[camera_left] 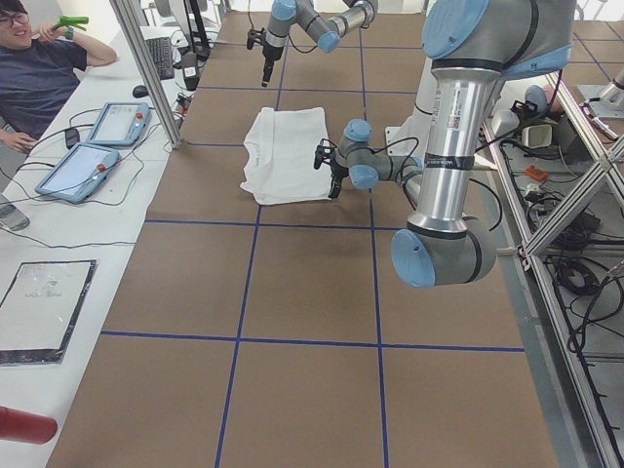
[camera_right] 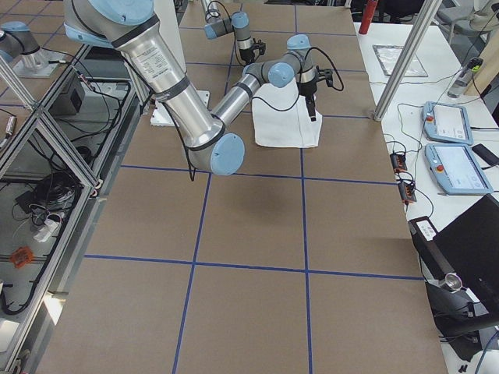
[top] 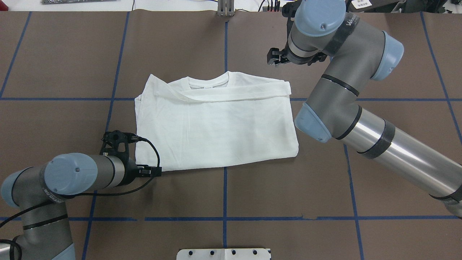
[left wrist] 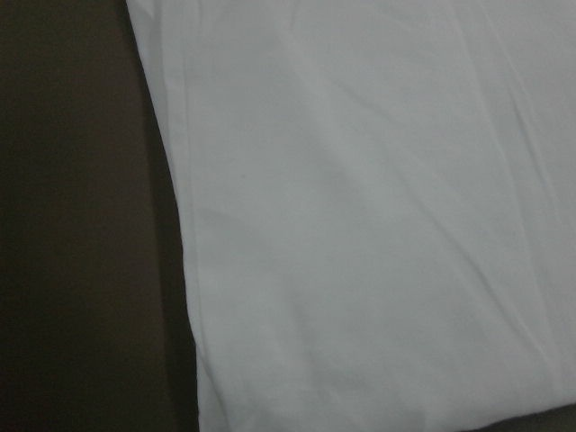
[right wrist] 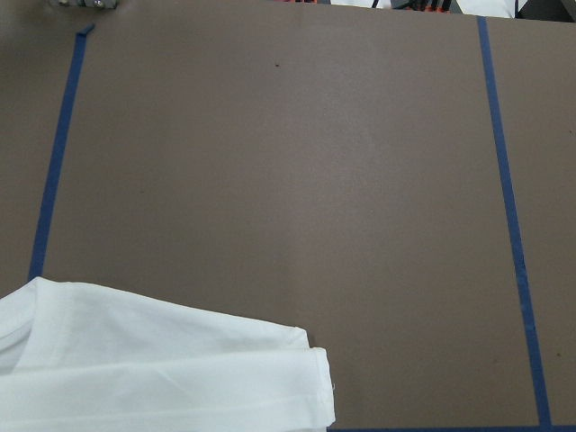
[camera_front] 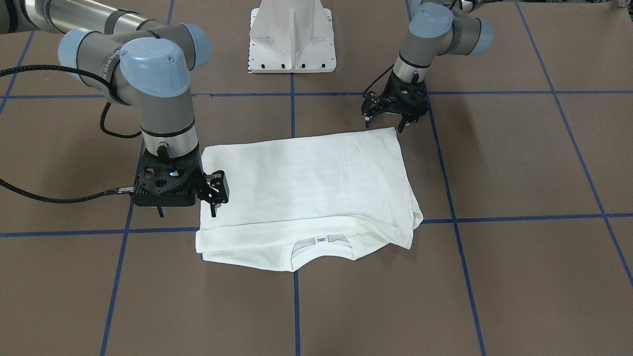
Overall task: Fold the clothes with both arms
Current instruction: 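Raise the right gripper away while the left gripper moves to the folded shirt's near corner, then grasp the folded shirt's corner with the left gripper and rotate it upright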
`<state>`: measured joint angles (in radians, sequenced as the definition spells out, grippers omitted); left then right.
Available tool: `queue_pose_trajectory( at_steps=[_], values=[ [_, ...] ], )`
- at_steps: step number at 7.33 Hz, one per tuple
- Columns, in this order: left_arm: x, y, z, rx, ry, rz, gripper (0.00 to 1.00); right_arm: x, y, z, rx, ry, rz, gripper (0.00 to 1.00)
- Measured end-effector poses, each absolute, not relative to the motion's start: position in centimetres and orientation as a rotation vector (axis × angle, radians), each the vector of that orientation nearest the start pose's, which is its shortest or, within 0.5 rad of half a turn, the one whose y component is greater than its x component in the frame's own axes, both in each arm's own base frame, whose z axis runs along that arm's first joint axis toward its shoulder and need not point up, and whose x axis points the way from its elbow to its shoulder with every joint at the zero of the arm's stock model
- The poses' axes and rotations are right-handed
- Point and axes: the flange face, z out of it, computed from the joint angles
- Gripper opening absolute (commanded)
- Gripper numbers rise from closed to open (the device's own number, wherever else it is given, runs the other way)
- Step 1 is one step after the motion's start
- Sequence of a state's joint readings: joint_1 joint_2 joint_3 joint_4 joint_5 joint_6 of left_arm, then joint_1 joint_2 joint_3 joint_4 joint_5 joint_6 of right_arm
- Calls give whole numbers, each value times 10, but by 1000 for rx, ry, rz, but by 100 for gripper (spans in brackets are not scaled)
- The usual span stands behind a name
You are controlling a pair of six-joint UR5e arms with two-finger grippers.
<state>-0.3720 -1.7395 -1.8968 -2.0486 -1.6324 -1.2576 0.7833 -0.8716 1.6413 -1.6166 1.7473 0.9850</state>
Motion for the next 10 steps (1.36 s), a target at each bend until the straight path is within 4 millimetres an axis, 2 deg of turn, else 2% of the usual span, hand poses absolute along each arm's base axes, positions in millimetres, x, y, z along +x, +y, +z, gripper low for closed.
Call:
queue_pose_trajectory(
  at_steps=[1,3,6,8,9,10],
  values=[
    [471,-320,371,272,930,-24,66,-411,-572,223,325,-666,125,100],
    [472,-320,373,270,927,-24,0,-411,-571,223,325,-666,125,100],
    [470,-320,370,273,931,-23,0,-411,-569,221,328,-672,124,100],
    [458,-330,377,297,912,-10,0,-411,-567,217,331,-678,125,100],
    [442,-350,385,342,879,13,0,-411,-566,217,331,-678,125,100],
    [420,-382,398,400,824,36,0,-413,-564,216,331,-680,123,100]
  ],
)
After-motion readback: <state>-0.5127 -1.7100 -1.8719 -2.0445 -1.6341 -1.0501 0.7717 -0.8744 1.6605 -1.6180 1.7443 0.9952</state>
